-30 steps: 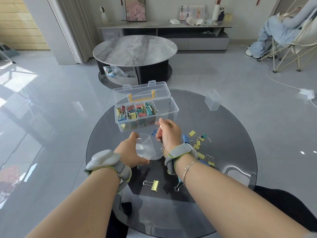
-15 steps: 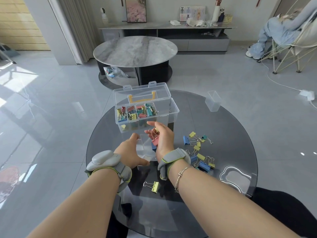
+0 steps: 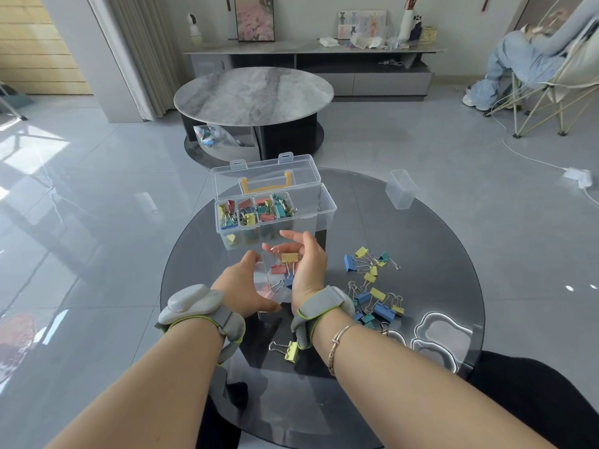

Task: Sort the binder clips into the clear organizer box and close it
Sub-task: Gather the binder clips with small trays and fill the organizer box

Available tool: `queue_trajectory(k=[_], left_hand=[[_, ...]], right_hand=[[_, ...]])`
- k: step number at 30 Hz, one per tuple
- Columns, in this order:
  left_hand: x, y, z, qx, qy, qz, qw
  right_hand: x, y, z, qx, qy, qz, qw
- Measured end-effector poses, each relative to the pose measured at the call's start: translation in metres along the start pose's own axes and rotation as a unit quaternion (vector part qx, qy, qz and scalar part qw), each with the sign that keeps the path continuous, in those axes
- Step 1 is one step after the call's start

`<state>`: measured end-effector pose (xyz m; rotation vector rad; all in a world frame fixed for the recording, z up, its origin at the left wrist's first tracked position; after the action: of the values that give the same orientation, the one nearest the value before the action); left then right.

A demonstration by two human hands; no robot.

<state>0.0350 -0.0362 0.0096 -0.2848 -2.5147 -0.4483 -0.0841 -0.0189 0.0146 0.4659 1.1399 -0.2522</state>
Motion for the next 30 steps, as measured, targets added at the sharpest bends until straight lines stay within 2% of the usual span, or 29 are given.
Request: queue_trajectory(k=[2,9,13,16,20,22,23,24,25,27,28,29,30], left_hand=[[-0.001,0.001,0.000,0.002,-0.001,0.000,1.000],[0.000,0.002,0.000,0.007,0.007,0.005,1.000],[-0.001,0.003,0.001,0.004,0.012,0.001,1.000],[-0.003,0.001,0.002,0.002,0.013,-0.005,1.000],[-0.004,-0.002,0.005,-0.004,0.008,-0.007,1.000],[-0.004,-0.002,0.006,-0.004,0.009,-0.006,1.000],[-0.005,-0.002,0.006,-0.005,0.011,-0.008,1.000],[-0.005,-0.003,0.007,-0.005,0.012,-0.009,1.000],[-0.006,-0.003,0.007,-0.007,0.012,-0.010,1.000],[-0.007,-0.004,0.007,-0.009,0.011,-0.011,1.000],[-0.007,-0.004,0.007,-0.011,0.011,-0.012,1.000],[-0.008,-0.005,0.007,-0.011,0.012,-0.012,1.000],[-0.008,-0.005,0.007,-0.012,0.013,-0.013,1.000]], right_hand=[[0.000,0.001,-0.001,-0.002,-0.005,0.008,1.000],[-0.005,0.002,0.007,-0.081,-0.042,0.032,0.995],[-0.008,0.001,0.009,-0.071,-0.091,0.051,0.992],[-0.015,-0.003,-0.002,-0.035,-0.109,0.041,0.993],[-0.013,-0.007,-0.022,-0.011,-0.034,0.053,0.998],[-0.008,-0.007,-0.030,-0.011,0.103,0.044,0.994],[-0.008,-0.008,-0.035,-0.009,0.210,0.011,0.978],[-0.010,-0.010,-0.040,-0.019,0.324,-0.033,0.945],[-0.012,-0.011,-0.043,-0.044,0.437,-0.072,0.896],[-0.011,-0.013,-0.051,-0.115,0.626,-0.103,0.764],[-0.009,-0.013,-0.054,-0.150,0.682,-0.106,0.708],[-0.006,-0.012,-0.057,-0.177,0.712,-0.113,0.670],[-0.004,-0.011,-0.057,-0.197,0.723,-0.126,0.650]])
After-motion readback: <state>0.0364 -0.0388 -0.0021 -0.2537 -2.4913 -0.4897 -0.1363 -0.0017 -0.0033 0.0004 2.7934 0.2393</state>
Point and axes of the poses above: each hand's wrist, its own y-axis away from the middle knuckle, its own z-axis out of the palm, x = y × z, the point moved 5 cm from there along -y, towards the middle knuckle, and after that the axes turned 5 degrees about y, right-handed, at the moved point
